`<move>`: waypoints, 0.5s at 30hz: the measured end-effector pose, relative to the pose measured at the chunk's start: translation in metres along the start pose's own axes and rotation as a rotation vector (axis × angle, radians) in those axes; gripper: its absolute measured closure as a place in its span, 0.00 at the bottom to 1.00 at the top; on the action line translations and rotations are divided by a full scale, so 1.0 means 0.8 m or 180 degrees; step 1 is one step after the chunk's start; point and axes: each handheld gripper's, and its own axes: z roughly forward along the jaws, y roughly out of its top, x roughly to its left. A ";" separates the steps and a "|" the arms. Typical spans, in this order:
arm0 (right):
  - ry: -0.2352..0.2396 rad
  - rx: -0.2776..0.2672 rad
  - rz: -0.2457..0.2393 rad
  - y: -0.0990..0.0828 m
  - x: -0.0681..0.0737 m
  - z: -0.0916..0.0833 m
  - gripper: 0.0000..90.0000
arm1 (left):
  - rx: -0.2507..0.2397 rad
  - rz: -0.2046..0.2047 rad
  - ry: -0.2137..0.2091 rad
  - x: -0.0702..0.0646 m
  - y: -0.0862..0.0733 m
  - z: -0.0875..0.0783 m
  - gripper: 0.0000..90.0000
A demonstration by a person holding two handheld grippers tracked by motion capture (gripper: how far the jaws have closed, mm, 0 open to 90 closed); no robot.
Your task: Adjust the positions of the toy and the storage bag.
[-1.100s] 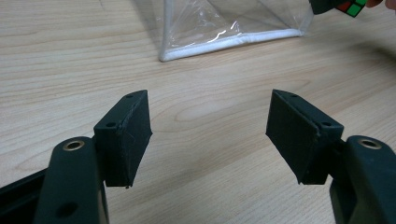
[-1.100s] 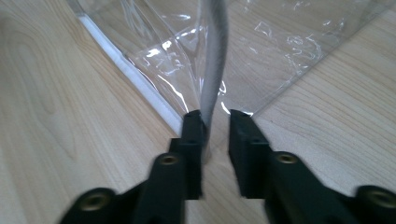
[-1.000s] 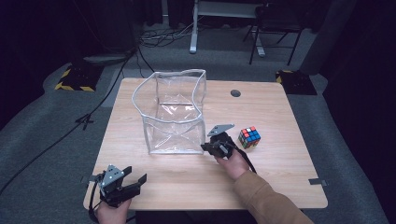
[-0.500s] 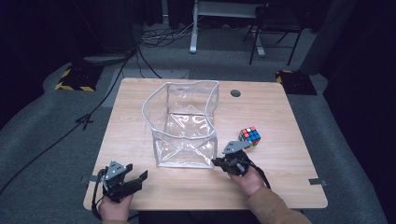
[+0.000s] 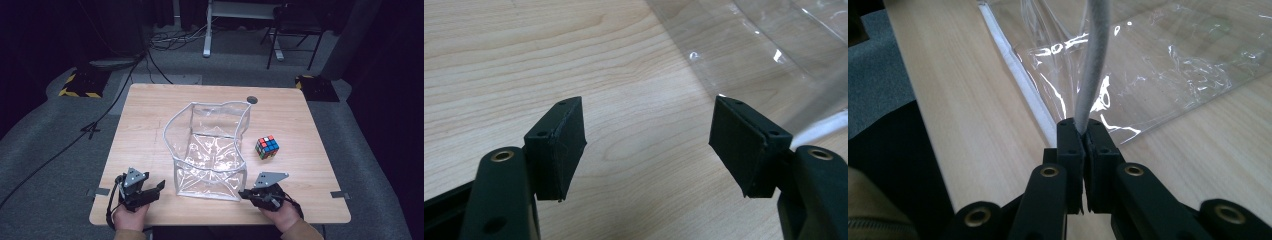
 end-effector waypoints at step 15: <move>-0.0022 0.0005 0.0093 -0.043 0.015 -0.045 0.96 | 0.0413 0.0172 0.0034 -0.007 0.014 0.035 0.34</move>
